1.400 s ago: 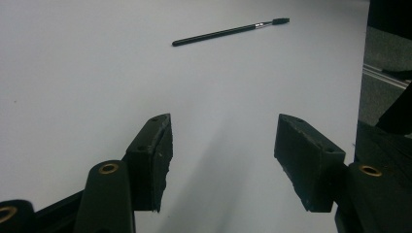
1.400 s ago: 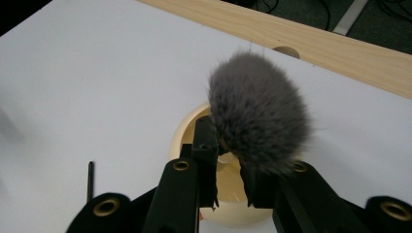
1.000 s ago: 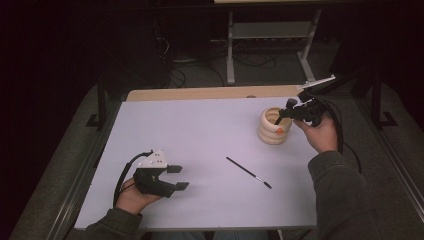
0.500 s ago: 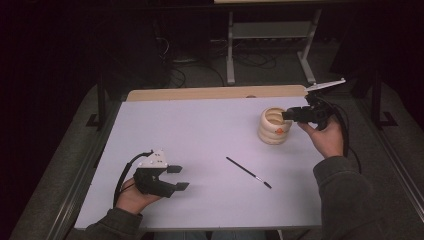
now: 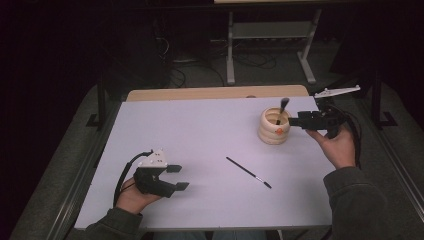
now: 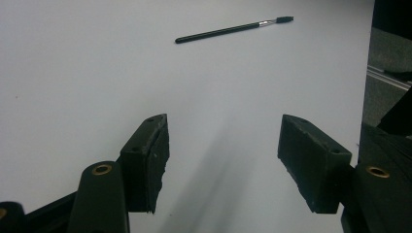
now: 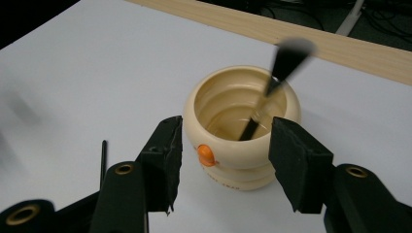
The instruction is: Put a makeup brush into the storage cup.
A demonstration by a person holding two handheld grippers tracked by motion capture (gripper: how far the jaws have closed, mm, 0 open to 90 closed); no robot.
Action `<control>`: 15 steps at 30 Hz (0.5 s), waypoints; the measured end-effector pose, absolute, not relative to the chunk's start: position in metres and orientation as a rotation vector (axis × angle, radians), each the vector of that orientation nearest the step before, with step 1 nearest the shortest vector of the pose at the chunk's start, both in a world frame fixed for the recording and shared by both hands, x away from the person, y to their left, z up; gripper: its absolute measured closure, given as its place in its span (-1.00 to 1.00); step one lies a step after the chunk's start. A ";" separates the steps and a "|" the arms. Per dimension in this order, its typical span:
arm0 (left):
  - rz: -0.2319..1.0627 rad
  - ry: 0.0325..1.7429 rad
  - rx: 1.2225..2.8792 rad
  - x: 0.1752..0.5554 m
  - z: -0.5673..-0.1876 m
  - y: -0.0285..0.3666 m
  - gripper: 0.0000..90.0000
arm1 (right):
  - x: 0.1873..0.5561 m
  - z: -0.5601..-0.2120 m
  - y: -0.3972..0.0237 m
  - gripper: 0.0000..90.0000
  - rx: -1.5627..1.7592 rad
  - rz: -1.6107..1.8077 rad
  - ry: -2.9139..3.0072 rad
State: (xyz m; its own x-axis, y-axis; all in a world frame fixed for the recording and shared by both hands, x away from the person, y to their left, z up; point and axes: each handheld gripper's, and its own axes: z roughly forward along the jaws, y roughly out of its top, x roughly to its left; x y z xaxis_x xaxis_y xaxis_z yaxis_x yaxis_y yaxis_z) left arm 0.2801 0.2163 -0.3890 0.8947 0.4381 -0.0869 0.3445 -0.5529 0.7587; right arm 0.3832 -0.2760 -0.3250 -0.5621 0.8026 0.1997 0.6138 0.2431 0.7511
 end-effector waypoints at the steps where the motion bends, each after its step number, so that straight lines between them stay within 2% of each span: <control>1: 0.141 0.558 2.208 0.280 -0.389 0.217 -0.22 | 0.380 -0.325 -0.275 -0.01 1.316 1.224 2.285; 15: 0.155 0.580 2.189 0.281 -0.388 0.219 -0.28 | 0.363 -0.331 -0.257 -0.11 1.237 1.247 2.350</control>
State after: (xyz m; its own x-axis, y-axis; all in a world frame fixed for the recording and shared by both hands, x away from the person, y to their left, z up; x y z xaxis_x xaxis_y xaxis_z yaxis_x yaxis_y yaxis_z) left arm 0.2806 0.2194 -0.3875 0.8851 0.4571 -0.0873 0.3525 -0.5359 0.7672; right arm 0.3635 -0.2571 -0.3311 -0.6268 0.7558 0.1894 0.5804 0.2907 0.7606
